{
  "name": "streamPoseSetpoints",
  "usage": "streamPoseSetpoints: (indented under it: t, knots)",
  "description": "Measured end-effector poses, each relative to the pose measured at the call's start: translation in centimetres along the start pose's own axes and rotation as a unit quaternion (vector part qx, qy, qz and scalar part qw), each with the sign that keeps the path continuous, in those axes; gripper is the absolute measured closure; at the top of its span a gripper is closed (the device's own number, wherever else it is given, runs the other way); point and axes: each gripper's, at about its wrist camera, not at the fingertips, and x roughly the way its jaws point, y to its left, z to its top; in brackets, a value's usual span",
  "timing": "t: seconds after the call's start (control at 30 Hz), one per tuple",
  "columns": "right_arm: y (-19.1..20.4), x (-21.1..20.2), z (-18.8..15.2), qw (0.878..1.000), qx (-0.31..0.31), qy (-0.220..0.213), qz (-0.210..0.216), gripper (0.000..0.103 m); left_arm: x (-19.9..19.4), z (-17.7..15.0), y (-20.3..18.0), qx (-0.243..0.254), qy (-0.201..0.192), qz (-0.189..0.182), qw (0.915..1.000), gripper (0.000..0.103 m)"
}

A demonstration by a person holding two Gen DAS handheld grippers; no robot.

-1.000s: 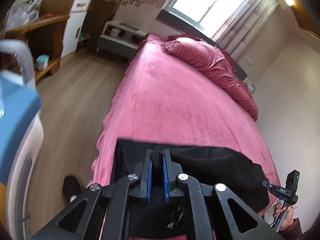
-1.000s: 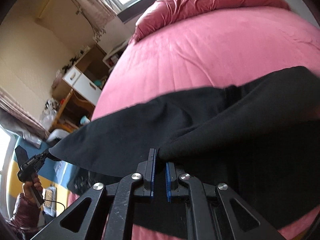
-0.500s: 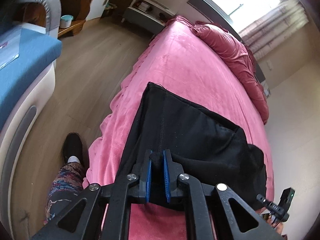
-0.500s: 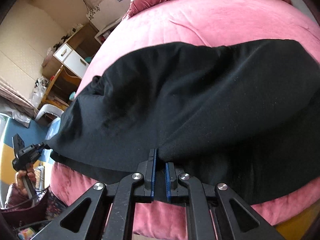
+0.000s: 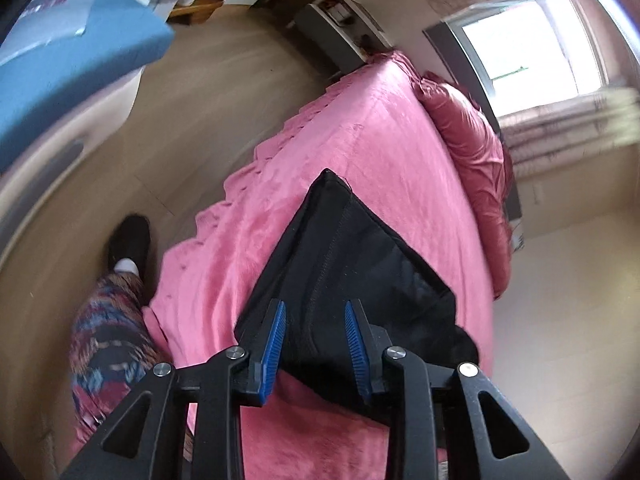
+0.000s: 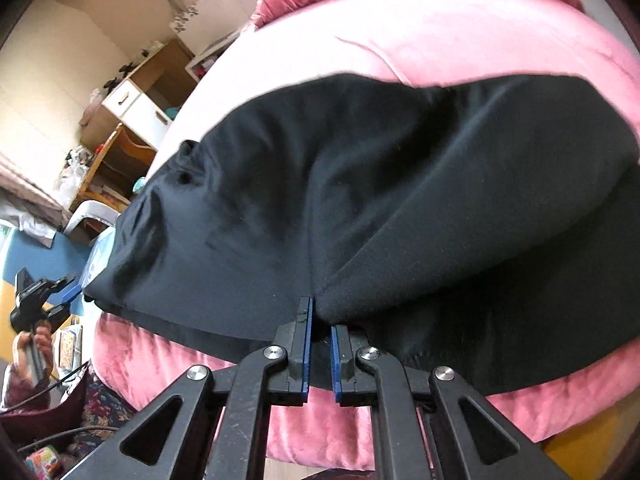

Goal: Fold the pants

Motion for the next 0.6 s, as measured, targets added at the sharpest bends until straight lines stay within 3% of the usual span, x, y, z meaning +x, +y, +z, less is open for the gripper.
streamPoseSetpoints:
  t: [0.07, 0.17, 0.47, 0.6]
  knots:
    - [-0.3, 0.7, -0.2, 1.000, 0.012, 0.004, 0.000, 0.095, 0.4, -0.5, -0.1, -0.012, 0.013, -0.005, 0.9998, 0.072]
    - [-0.3, 1.0, -0.2, 1.000, 0.020, 0.002, 0.000, 0.095, 1.0, -1.6, -0.6, -0.009, 0.027, 0.022, 0.9994, 0.072]
    - [-0.3, 0.8, -0.2, 1.000, 0.016, -0.004, 0.001, 0.095, 3.0, -3.6, -0.8, -0.040, 0.064, 0.025, 0.9968, 0.072]
    - [-0.6, 0.7, -0.3, 1.000, 0.015, -0.005, 0.001, 0.095, 3.3, -3.5, -0.7, -0.055, 0.052, 0.026, 0.9968, 0.072]
